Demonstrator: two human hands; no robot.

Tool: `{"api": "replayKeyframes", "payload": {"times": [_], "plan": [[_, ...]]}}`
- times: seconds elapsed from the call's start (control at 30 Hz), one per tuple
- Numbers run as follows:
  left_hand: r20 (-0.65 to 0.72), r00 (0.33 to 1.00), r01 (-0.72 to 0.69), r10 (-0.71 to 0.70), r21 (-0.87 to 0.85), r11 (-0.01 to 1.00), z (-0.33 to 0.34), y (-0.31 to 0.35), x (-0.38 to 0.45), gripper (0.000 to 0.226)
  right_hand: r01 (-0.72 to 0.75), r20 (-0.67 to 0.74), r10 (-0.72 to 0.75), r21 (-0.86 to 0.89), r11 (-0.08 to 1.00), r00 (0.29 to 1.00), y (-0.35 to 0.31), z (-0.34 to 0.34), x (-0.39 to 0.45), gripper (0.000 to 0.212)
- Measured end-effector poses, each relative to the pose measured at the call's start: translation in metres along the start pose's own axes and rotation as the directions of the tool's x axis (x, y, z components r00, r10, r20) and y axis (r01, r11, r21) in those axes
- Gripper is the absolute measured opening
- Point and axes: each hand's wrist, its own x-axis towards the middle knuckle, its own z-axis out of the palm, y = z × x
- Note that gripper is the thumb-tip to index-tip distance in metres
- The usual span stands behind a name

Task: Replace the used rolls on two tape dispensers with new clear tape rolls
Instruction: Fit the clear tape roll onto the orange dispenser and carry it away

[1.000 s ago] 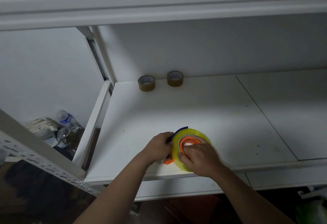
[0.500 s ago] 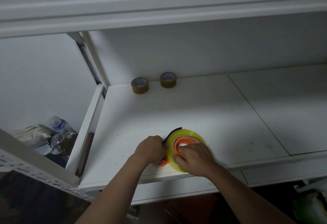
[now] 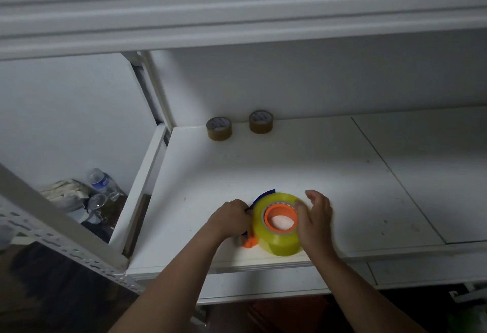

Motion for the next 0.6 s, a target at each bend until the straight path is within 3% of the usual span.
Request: {"api": "replayKeyframes", "payload": {"times": [0.13, 0.27, 0.43, 0.6], "plan": [[0.045, 0.999, 0.006, -0.004, -0.066, 0.998, -0.006, -0.001, 0.001, 0.027, -0.343, 0.115, 0.324, 0.267, 0.900, 0.939, -0.007, -0.002, 0.009, 0.023], [0.099, 0.995, 0.016, 0.003, -0.198, 0.980, -0.012, -0.004, 0.002, 0.022, -0.466, 0.211, 0.426, 0.202, 0.861, 0.880, -0.011, -0.005, 0.017, 0.023], [0.097, 0.995, 0.017, 0.017, -0.346, 0.938, -0.021, -0.015, 0.003, 0.027, -0.480, 0.323, 0.390, 0.277, 0.832, 0.862, -0.028, -0.003, 0.024, 0.028], [0.159, 0.987, 0.094, 0.011, -0.638, 0.765, -0.023, -0.037, -0.008, 0.030, -0.382, 0.382, 0.241, 0.353, 0.854, 0.892, -0.054, 0.000, 0.018, 0.026]]}}
